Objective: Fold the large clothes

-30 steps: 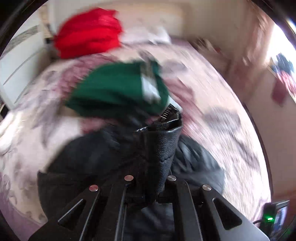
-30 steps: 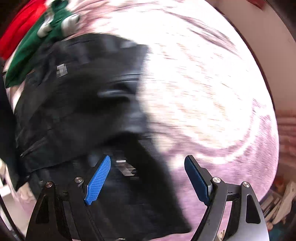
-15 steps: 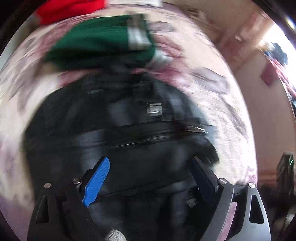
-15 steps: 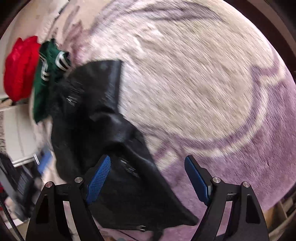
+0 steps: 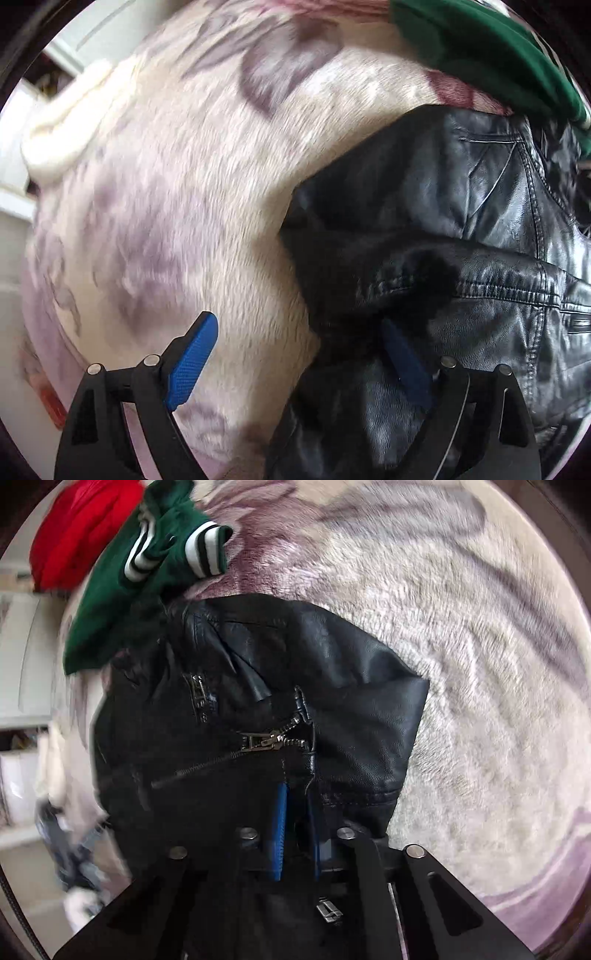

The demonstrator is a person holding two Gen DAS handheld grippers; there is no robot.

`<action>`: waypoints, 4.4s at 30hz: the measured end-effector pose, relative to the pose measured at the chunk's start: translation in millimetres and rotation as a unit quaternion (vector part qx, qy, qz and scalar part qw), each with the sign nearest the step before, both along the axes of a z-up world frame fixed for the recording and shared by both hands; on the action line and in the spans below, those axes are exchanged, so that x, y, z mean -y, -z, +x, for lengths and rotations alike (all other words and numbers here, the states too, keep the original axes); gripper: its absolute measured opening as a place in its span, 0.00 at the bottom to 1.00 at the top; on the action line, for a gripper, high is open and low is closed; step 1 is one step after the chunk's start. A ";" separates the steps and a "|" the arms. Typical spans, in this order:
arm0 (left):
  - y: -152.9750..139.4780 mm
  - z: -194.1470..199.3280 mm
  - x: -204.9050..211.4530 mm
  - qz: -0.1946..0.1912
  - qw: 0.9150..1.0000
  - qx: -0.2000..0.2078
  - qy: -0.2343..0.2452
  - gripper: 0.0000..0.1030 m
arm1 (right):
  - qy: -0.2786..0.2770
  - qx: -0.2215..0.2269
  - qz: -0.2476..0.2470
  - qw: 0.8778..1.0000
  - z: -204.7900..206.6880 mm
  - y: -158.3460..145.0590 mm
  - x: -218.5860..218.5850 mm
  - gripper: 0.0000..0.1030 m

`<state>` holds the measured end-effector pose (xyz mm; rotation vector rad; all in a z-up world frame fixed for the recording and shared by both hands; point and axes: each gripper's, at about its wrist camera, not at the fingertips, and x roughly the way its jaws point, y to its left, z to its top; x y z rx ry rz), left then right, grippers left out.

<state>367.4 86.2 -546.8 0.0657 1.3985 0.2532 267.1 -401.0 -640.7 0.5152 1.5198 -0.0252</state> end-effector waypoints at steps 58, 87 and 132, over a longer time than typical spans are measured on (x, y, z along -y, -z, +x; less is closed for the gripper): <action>-110.0 -147.8 97.3 0.142 0.989 -0.015 0.032 1.00 | -0.149 -0.119 0.000 0.982 -120.1 -12.7 21.2 0.54; 15.5 -223.9 366.2 0.175 0.963 -0.077 0.190 0.09 | -0.050 -0.072 0.021 0.996 -105.2 7.8 156.8 0.60; -12.6 -264.8 -83.9 -0.251 0.960 -0.028 -0.122 0.31 | -0.227 -0.116 0.176 0.951 107.0 17.0 -409.9 0.79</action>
